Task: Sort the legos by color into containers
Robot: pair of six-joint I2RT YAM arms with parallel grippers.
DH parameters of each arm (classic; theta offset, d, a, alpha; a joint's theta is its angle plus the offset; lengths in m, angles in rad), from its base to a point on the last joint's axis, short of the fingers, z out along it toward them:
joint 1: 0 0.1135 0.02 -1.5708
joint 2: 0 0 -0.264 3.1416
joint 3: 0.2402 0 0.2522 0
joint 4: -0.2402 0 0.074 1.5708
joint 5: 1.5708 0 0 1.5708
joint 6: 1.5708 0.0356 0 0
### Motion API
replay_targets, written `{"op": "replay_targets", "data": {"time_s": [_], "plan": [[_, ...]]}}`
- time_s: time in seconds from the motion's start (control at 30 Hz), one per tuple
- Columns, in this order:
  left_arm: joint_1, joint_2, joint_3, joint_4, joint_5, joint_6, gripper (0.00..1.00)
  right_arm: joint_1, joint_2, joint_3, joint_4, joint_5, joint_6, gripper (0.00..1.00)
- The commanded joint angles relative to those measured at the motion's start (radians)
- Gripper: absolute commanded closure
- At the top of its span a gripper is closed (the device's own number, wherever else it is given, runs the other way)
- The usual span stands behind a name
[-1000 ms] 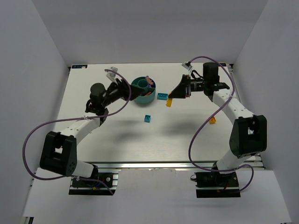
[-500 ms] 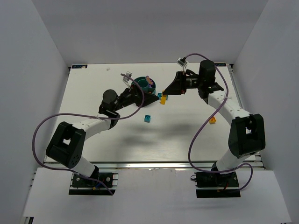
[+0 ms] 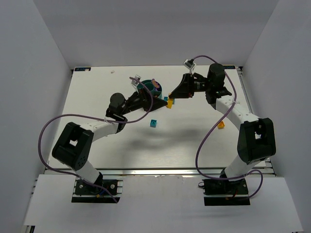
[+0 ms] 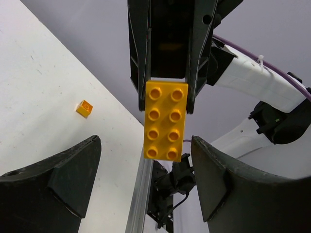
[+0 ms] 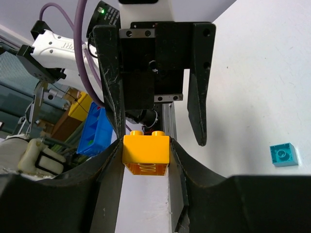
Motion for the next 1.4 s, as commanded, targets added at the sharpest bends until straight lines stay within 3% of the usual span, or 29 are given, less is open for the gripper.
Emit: {"op": "replay_targets", "data": {"time_s": [0.0,0.2,0.27,0.3,0.33,0.4,0.47,0.6,0.77,0.97,1.13,1.37], "plan": [[-0.004,0.004,0.063,0.028,0.031,-0.004,0.17,0.008,0.005,0.018,-0.019,-0.022,-0.031,1.00],[-0.004,0.024,0.108,0.001,0.063,0.005,0.18,0.019,0.000,0.033,-0.088,-0.016,-0.117,1.00],[-0.001,0.012,0.109,-0.074,0.051,0.053,0.19,0.019,0.007,0.054,-0.128,-0.001,-0.180,1.00],[0.038,-0.041,0.100,-0.219,-0.022,0.143,0.19,0.019,0.029,0.147,-0.329,0.063,-0.387,1.00],[0.039,-0.072,0.094,-0.220,-0.023,0.183,0.19,0.019,0.030,0.195,-0.414,0.064,-0.389,1.00],[0.074,-0.144,0.095,-0.495,-0.192,0.283,0.19,0.021,0.080,0.286,-0.548,0.172,-0.577,1.00],[0.118,-0.263,0.114,-0.757,-0.332,0.419,0.18,0.022,0.147,0.415,-0.654,0.261,-0.646,1.00],[0.160,-0.395,0.147,-1.039,-0.561,0.515,0.16,0.068,0.279,0.605,-0.716,0.481,-0.757,1.00],[0.161,-0.523,0.135,-1.219,-0.672,0.521,0.16,0.181,0.453,0.815,-0.704,0.709,-0.771,1.00],[0.163,-0.729,-0.006,-1.245,-0.733,0.421,0.15,0.255,0.540,0.814,-0.445,0.882,-0.765,1.00],[0.163,-0.859,-0.102,-1.251,-0.773,0.372,0.15,0.280,0.649,0.910,-0.352,0.952,-0.766,1.00],[0.163,-0.889,-0.096,-1.305,-0.782,0.386,0.15,0.292,0.758,0.987,-0.308,0.996,-0.800,1.00]]}}
